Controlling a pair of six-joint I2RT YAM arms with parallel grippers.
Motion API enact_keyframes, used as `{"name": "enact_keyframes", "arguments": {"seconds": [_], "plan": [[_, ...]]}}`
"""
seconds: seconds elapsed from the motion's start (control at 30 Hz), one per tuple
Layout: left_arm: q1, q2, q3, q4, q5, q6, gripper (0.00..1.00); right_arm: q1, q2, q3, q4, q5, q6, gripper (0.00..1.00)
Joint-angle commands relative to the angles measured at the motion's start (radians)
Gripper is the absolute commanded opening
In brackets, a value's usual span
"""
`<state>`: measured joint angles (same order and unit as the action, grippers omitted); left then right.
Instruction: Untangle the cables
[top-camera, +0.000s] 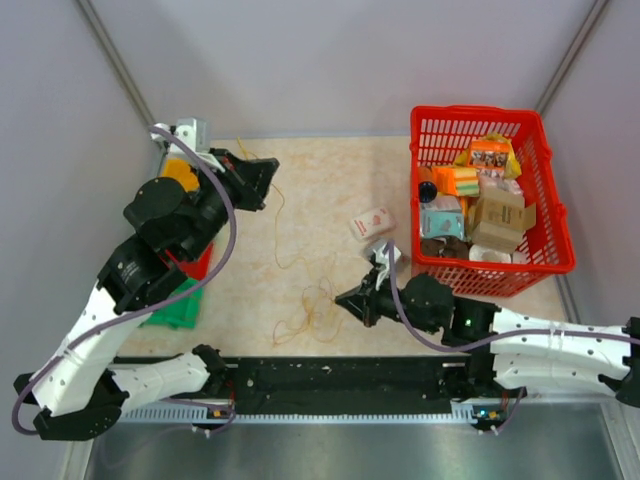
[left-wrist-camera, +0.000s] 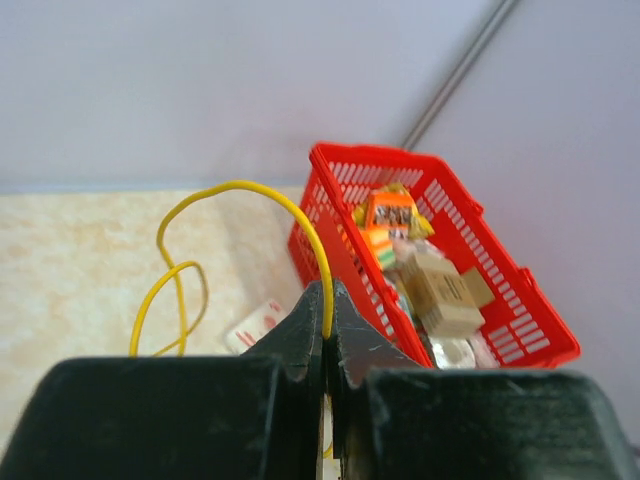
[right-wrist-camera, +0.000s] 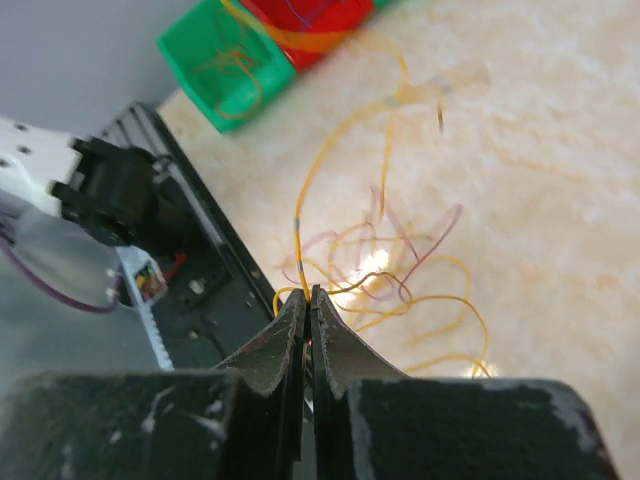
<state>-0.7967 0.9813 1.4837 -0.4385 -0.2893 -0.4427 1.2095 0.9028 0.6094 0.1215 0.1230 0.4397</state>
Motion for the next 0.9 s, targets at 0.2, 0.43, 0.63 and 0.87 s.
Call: {"name": "enact_keyframes", "arguments": {"seconds": [0.2, 0.43, 0.63, 0.87], "plan": [[0.005, 0.088, 0.363, 0.018, -0.085, 0.228, 0.0, 0.01, 0.045, 0.003, -0.318, 0.377, 0.103, 0.0], [0.005, 0.167, 0.627, 0.145, -0.05, 0.357, 0.0, -0.08, 0.149, -0.013, -0.319, 0.353, 0.217, 0.0], [0.005, 0.223, 0.727, 0.265, 0.178, 0.42, 0.0, -0.088, 0.173, -0.023, -0.205, 0.191, 0.075, 0.05], [0.004, 0.189, 0.613, 0.204, 0.3, 0.458, 0.0, -0.088, 0.09, 0.067, -0.089, -0.019, -0.156, 0.75]]}}
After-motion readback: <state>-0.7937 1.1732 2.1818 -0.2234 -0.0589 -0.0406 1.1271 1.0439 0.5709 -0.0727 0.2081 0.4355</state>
